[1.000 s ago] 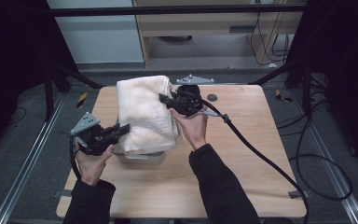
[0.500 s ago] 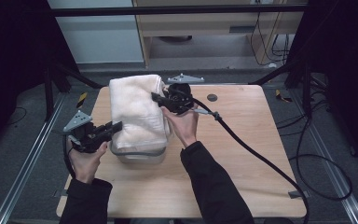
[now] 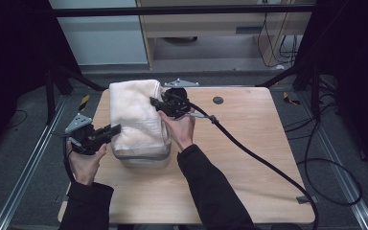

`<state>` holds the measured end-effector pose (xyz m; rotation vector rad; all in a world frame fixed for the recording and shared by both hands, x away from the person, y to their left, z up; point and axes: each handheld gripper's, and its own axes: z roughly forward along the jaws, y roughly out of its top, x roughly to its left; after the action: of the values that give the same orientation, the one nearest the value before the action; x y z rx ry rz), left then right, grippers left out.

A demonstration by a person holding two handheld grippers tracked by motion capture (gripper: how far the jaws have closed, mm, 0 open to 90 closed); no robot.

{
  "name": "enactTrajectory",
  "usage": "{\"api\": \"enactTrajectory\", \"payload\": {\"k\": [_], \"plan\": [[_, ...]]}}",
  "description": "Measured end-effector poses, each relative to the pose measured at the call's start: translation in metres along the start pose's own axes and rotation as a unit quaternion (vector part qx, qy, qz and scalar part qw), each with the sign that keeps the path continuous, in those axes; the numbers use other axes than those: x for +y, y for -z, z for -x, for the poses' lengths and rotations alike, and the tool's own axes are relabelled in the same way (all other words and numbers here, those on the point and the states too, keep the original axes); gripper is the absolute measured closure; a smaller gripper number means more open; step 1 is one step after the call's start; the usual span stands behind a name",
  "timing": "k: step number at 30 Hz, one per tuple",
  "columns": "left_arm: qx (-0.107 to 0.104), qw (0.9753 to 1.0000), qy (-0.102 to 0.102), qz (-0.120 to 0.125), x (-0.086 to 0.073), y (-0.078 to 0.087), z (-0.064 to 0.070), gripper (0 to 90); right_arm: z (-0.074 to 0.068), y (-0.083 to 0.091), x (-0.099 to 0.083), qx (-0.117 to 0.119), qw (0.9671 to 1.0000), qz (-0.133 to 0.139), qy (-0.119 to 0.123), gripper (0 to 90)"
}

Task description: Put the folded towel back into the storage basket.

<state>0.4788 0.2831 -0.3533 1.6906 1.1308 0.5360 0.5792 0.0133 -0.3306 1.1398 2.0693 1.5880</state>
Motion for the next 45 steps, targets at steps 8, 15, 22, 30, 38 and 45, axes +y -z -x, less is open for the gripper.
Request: {"api": "enactTrajectory", "payload": {"k": [8,15,22,30,38,45], "plan": [[0.006,0.9998,0.002,-0.017,-0.007,-0.012,-0.007,75.7,0.005,-0.015,-0.011,-0.012,0.9998,-0.012,0.007,67.7],[0.009,0.9994,0.002,-0.033,-0.013,-0.02,-0.011,75.7,0.009,-0.024,-0.021,-0.019,0.9995,-0.025,0.003,67.5],[0.015,0.9988,0.0,-0.046,-0.018,-0.026,-0.015,75.7,0.009,-0.03,-0.028,-0.023,0.9991,-0.036,0.006,67.3],[0.027,0.9976,-0.01,-0.063,-0.024,-0.035,-0.015,75.6,0.015,-0.037,-0.039,-0.028,0.9983,-0.051,0.001,67.0],[0.036,0.9963,-0.016,-0.077,-0.031,-0.045,-0.015,75.6,0.02,-0.043,-0.05,-0.035,0.9975,-0.061,-0.003,66.8],[0.044,0.9951,-0.02,-0.087,-0.036,-0.053,-0.016,75.6,0.019,-0.046,-0.056,-0.043,0.9966,-0.07,0.004,66.5]]}}
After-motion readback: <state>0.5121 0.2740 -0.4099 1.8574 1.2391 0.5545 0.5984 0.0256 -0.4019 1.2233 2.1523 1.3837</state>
